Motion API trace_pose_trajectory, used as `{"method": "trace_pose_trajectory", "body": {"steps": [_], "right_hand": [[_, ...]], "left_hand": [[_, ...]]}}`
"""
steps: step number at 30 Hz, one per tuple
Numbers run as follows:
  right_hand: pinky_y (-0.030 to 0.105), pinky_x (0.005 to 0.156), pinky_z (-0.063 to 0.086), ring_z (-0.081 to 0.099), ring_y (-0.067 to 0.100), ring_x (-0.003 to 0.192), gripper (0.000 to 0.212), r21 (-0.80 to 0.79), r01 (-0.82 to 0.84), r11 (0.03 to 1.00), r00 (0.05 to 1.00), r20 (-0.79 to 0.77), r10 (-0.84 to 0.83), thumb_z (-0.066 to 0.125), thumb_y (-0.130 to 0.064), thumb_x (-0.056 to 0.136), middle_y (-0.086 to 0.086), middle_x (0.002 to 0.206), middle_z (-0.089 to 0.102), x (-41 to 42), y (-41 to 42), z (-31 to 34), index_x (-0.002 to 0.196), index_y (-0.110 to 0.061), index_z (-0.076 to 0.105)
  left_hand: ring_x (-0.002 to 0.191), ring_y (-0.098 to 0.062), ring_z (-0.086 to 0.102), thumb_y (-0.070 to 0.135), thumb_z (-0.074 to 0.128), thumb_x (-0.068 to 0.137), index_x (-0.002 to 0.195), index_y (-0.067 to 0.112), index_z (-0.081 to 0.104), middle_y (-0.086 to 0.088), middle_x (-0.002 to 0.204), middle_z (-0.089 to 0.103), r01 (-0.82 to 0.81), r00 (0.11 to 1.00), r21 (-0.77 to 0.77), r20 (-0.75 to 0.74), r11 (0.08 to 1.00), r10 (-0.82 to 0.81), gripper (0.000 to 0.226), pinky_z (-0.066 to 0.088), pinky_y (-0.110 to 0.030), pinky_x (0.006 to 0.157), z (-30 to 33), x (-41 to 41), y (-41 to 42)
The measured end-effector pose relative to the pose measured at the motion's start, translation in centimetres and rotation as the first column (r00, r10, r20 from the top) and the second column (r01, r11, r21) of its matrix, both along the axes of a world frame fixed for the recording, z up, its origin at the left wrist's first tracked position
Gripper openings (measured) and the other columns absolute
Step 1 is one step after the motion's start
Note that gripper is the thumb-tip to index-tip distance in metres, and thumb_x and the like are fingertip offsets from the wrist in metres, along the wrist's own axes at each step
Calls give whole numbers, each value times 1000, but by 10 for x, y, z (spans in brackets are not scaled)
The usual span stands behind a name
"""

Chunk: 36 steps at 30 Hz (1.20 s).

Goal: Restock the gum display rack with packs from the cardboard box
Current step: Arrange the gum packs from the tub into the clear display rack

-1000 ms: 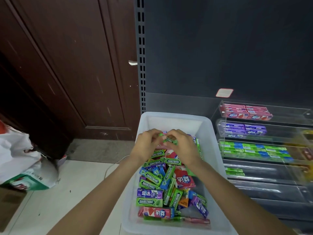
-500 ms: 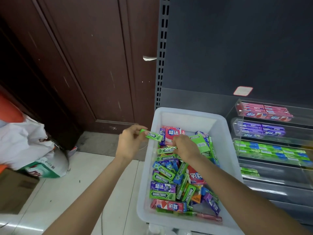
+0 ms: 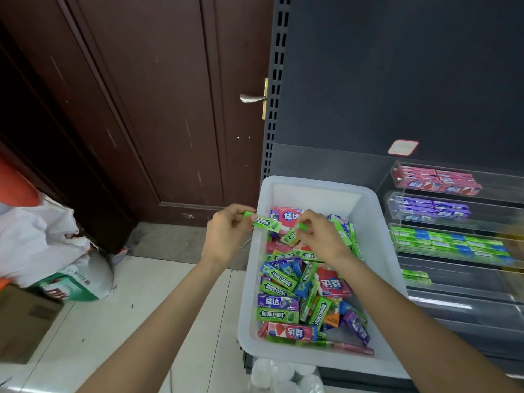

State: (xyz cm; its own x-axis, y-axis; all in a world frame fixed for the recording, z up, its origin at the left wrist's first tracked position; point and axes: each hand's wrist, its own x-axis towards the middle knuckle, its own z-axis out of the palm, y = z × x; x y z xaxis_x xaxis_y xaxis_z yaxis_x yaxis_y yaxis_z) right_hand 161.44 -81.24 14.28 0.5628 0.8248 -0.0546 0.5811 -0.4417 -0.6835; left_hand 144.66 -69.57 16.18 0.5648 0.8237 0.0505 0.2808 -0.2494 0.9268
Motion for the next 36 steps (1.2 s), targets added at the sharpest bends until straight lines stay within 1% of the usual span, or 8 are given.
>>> {"method": "trace_pose_trajectory", "body": {"steps": [5,8,11,18,23,26,32,36], "right_hand": [[40,79,53,62,20,84,13,274,213,938,924,-368,-102,58,-10,91,7,94,62,13,-40,26,90,-23,55],[29,71,52,52,11,71,15,339,262,903,902,-418,-105,55,-4,92,1,74,49,26,-71,41,101,-14,62],[25,69,46,43,9,64,27,334,266,904,921,-364,-137,54,2,91,-1,67,36,48,-105,48,113,-10,63],[11,72,49,58,8,78,16,338,350,874,905,-362,-223,64,5,83,-1,83,62,102,-185,57,96,-5,62],[30,77,51,60,16,83,17,213,277,937,953,-185,-240,63,-13,88,0,83,62,132,-219,39,103,-5,64],[25,73,41,57,15,82,22,146,187,971,981,-80,-177,56,-18,93,-3,83,58,140,-230,28,113,-9,61],[22,88,42,58,19,100,36,46,50,998,998,38,-52,52,4,91,9,110,62,148,-240,10,125,-8,57],[23,100,41,58,19,110,39,-5,22,1000,989,147,-21,54,9,87,10,120,63,153,-242,0,122,-6,59]], "left_hand": [[66,-4,64,22,64,88,93,20,66,2,73,68,35,998,-26,43,999,-34,6,50,-20,64,8,23,-22],[64,-3,64,20,64,88,90,21,66,2,68,66,88,994,6,71,996,-88,3,47,-16,62,21,49,-48],[56,1,60,14,64,88,91,15,67,3,64,63,139,982,-15,128,990,-136,5,44,-11,56,32,78,-81],[60,-3,63,15,63,88,93,17,66,-1,72,66,157,976,-16,155,987,-153,6,46,-12,58,36,131,-151],[62,-7,63,17,63,88,94,17,66,0,73,67,97,987,14,129,995,-98,7,45,-10,59,31,146,-185],[63,-5,64,17,62,89,95,15,65,1,75,67,73,991,23,114,997,-76,7,49,-12,61,28,148,-197],[59,-2,63,14,62,89,95,13,66,-1,73,67,31,994,20,104,999,-32,8,46,-8,59,23,150,-213],[67,-12,66,16,61,89,96,13,65,0,74,66,27,995,4,92,1000,-28,8,53,-22,69,20,150,-219]]}}
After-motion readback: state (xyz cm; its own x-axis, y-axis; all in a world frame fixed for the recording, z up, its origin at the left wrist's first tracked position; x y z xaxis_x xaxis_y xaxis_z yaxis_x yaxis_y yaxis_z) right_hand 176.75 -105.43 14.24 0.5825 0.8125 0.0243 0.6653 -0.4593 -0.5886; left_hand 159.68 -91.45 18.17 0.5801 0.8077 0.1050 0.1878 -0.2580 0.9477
